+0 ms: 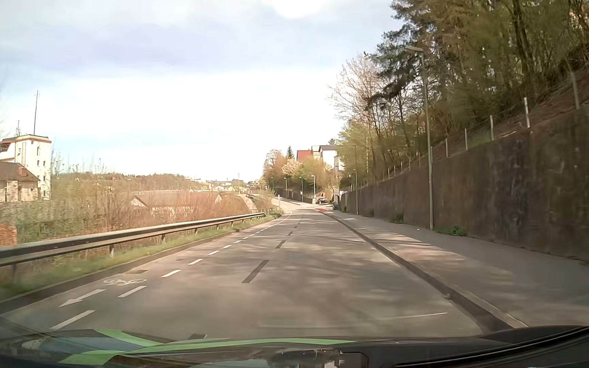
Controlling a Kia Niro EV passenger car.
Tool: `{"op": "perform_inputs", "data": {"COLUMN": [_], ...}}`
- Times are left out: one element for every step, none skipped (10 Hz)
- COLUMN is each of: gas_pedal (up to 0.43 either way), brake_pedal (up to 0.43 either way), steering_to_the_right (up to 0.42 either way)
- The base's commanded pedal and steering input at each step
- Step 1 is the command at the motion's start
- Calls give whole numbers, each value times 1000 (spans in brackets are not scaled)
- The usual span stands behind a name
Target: Follow the waypoints while adhering to traffic rules and regulations
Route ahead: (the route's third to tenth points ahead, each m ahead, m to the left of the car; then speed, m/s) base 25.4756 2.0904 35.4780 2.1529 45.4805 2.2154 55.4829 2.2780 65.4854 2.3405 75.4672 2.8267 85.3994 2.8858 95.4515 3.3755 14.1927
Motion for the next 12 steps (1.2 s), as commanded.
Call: {"op": "perform_inputs", "data": {"gas_pedal": [39,28,28,28,28,39,39,39,39,39,39,39], "brake_pedal": [0,0,0,0,0,0,0,0,0,0,0,0], "steering_to_the_right": [-3,-3,-3,-4,-3,-3,-3,-3,-4,-4,-4,-3]}}
